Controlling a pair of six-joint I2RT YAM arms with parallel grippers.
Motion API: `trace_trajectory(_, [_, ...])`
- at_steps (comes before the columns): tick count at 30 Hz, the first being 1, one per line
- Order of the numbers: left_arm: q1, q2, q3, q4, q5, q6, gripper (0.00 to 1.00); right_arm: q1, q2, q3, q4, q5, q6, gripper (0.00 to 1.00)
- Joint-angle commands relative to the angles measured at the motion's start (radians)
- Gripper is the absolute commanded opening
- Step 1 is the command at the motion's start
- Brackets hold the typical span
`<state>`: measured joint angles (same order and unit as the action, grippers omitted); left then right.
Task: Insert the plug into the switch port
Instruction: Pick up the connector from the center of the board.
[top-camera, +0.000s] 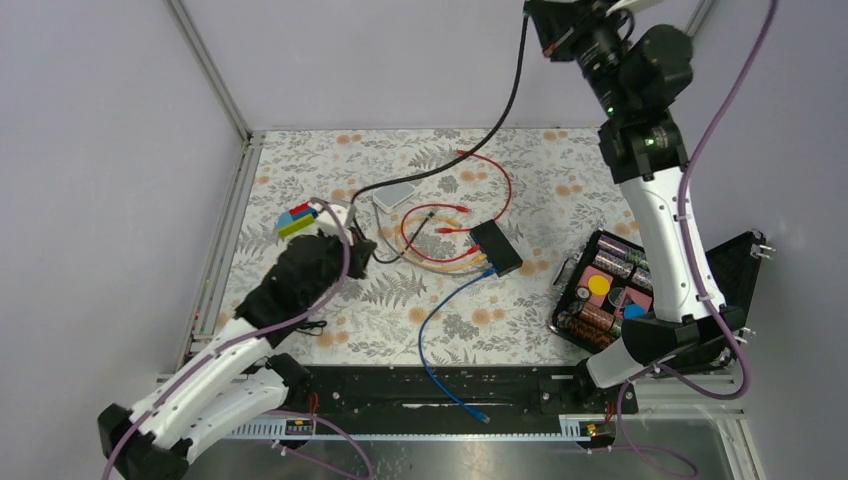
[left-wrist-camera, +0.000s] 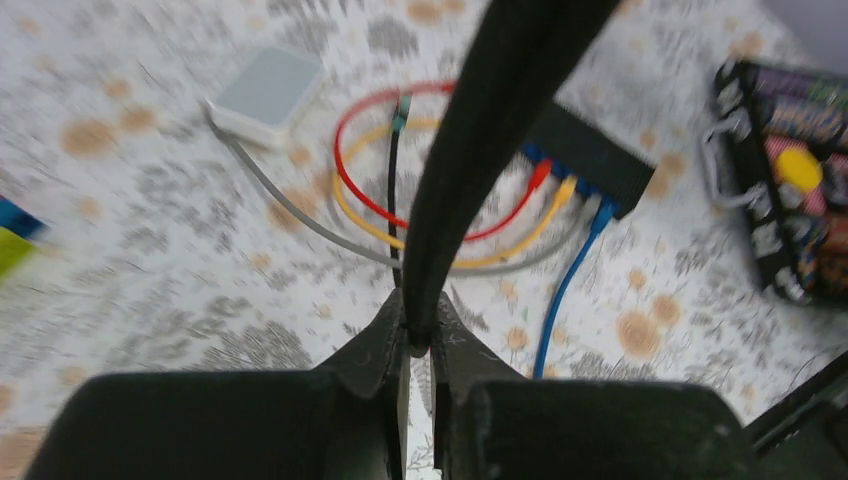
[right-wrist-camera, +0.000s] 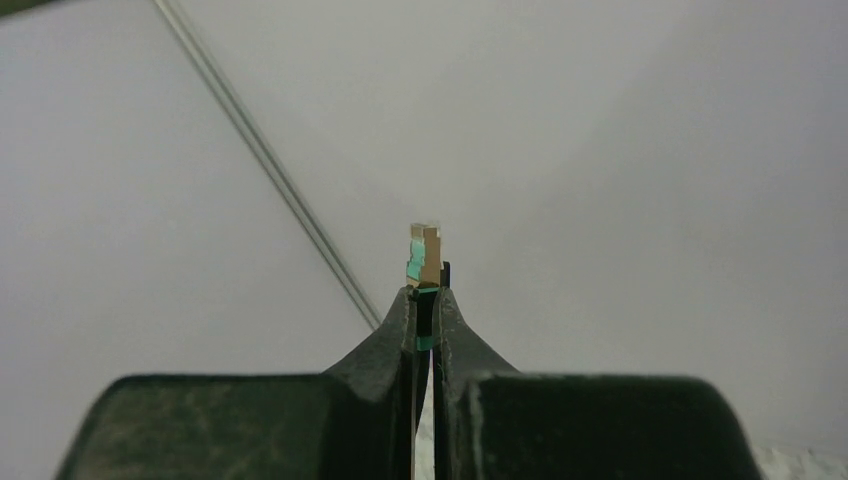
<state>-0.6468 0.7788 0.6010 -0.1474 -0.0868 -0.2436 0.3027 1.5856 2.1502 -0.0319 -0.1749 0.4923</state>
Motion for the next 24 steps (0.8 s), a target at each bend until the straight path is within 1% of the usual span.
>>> trace_trajectory(1, [-0.002,-0.081,0.203,-0.19,-0.097,0.042,0.0,-0.005,-0.116,-0.307,0.138,-0.001,-0.072,0.04])
trace_trajectory(4, [-0.001,-0.013,0.345,-0.377,-0.06,0.052,0.0,-0.009,-0.17,-0.454,0.174,0.023,-0.107,0.04])
trace_trajectory(6, [0.0,0.043,0.443,-0.508,-0.063,0.054,0.0,-0.012,-0.194,-0.515,0.186,0.03,-0.126,0.04])
trace_trajectory(8, [0.0,0.064,0.532,-0.603,-0.067,0.06,0.0,-0.014,-0.211,-0.556,0.196,0.036,-0.147,0.04])
trace_trajectory(11, [0.0,0.047,0.606,-0.654,-0.042,0.054,0.0,-0.014,-0.224,-0.595,0.198,0.037,-0.167,0.04])
trace_trajectory(13, [0.001,0.046,0.64,-0.684,0.032,0.047,0.0,-0.015,-0.229,-0.616,0.204,0.026,-0.166,0.04])
trace_trajectory(15, [0.001,0.044,0.652,-0.715,0.152,0.041,0.0,-0.014,-0.237,-0.647,0.221,0.007,-0.167,0.04])
trace_trajectory(16, [0.001,0.034,0.643,-0.717,0.19,0.037,0.0,-0.014,-0.241,-0.664,0.229,-0.003,-0.165,0.04])
trace_trajectory(17, [0.001,0.016,0.616,-0.689,0.227,0.045,0.0,-0.014,-0.244,-0.687,0.246,-0.017,-0.163,0.04])
trace_trajectory(18, [0.001,-0.023,0.543,-0.625,0.248,0.039,0.0,-0.014,-0.248,-0.71,0.268,-0.032,-0.151,0.04])
trace_trajectory(19, [0.003,-0.058,0.473,-0.583,0.232,0.024,0.0,-0.014,-0.248,-0.735,0.294,-0.046,-0.134,0.04])
trace_trajectory(20, [0.004,-0.078,0.431,-0.583,0.185,0.009,0.0,-0.014,-0.247,-0.751,0.315,-0.057,-0.117,0.04])
trace_trajectory(22, [0.005,-0.078,0.407,-0.634,0.065,-0.007,0.0,-0.015,-0.244,-0.769,0.333,-0.091,-0.104,0.03])
trace_trajectory(24, [0.005,-0.066,0.4,-0.663,-0.016,-0.002,0.0,-0.014,-0.238,-0.781,0.345,-0.107,-0.087,0.03])
